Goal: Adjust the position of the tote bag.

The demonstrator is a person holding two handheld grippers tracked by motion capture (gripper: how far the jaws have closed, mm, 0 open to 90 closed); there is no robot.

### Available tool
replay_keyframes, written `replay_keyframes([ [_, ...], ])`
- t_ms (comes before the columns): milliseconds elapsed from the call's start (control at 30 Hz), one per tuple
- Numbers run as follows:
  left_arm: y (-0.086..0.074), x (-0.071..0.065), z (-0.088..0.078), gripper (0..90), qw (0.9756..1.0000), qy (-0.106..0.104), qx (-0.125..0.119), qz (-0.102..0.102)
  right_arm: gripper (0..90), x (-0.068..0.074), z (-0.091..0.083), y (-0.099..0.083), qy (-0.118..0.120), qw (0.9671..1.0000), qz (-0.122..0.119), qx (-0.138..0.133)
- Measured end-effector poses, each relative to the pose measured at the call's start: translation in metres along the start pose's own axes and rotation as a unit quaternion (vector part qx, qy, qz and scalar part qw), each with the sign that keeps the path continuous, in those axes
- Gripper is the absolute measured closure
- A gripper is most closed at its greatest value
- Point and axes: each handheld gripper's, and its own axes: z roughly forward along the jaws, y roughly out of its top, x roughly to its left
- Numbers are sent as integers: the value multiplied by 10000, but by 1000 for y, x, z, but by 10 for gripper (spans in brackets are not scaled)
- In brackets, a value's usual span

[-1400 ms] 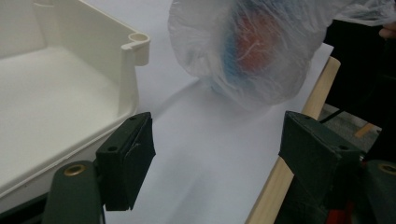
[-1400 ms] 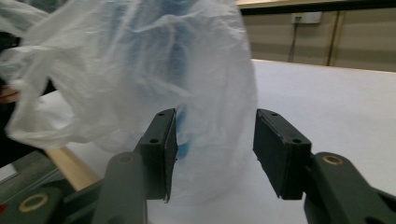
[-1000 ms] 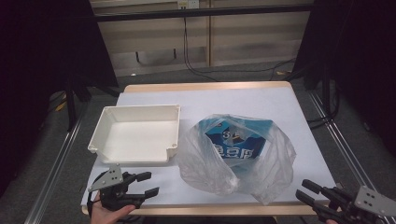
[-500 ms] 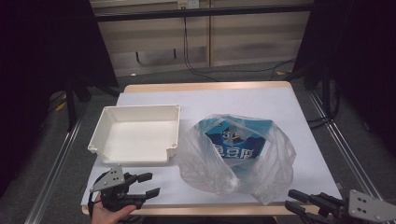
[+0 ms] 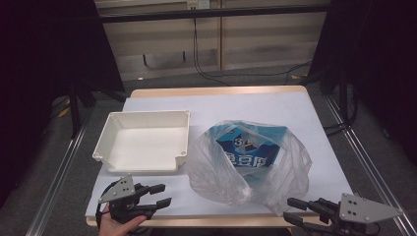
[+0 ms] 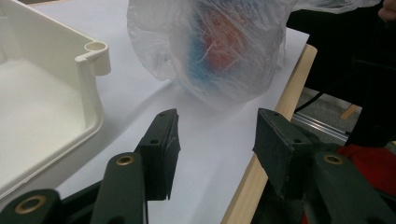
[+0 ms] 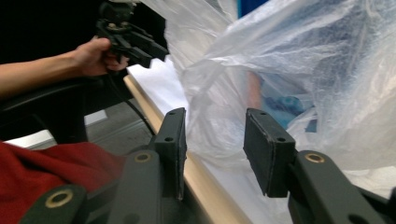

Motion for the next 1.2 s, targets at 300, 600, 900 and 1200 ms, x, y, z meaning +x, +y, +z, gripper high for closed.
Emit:
replay_keyframes([
  [300, 8, -8, 1, 529, 9999, 6, -91, 93, 515, -2, 15, 4, 43, 9999, -18, 123],
  [600, 19, -16, 4, 516, 9995, -210, -238, 63, 496, 2, 24, 6, 181, 9995, -74, 254],
  [900, 30, -25, 5, 512, 9992, -166, -188, 318, 489, 5, 38, 13, 249, 9989, -172, 358],
  [1200, 57, -43, 1, 453, 9968, -261, -429, 614, 802, 4, 67, 16, 326, 9981, -170, 489],
])
